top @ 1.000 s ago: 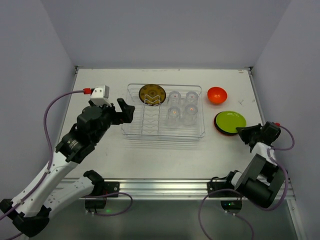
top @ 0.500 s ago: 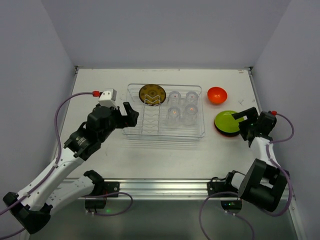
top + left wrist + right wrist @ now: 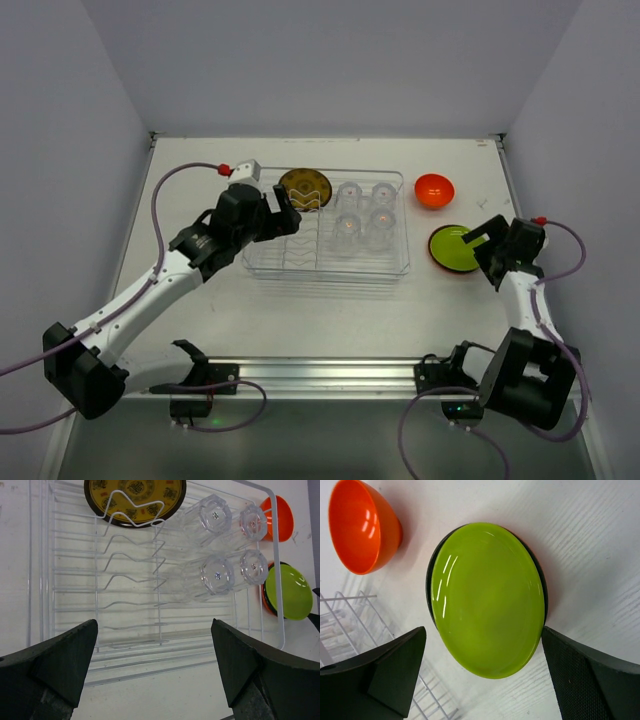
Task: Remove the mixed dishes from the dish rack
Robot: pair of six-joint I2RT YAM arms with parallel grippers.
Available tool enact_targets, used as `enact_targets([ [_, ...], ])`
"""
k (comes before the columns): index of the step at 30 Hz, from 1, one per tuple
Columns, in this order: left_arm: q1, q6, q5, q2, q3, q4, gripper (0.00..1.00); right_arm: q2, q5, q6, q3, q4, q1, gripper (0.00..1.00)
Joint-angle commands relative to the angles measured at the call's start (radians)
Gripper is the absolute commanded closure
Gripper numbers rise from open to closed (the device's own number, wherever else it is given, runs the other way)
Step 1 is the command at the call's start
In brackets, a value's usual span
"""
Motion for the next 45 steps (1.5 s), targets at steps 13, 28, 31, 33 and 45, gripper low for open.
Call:
enact_targets([
  [13,0.001,-0.148,-0.056,0.037,0.117,0.06,0.0,0.183,0.225,-0.033,0.221,-0.244,0.086,0.01],
  [28,0.003,-0.575,-0.181,0.233,0.211,0.138,0.0,-0.162,0.053,-0.076,0.082,-0.073,0.175,0.01],
  [31,0.022,-0.75,-0.214,0.319,0.256,0.089,0.0,-0.155,-0.013,-0.071,0.074,-0.055,0.173,0.01],
  [33,0.033,-0.809,-0.238,0.396,0.326,0.057,0.0,-0.156,-0.04,-0.062,0.065,-0.039,0.175,0.01],
  [45,0.085,-1.005,-0.324,0.833,0.847,-0.297,0.0,-0.251,-0.072,-0.051,0.01,0.002,0.175,0.01],
])
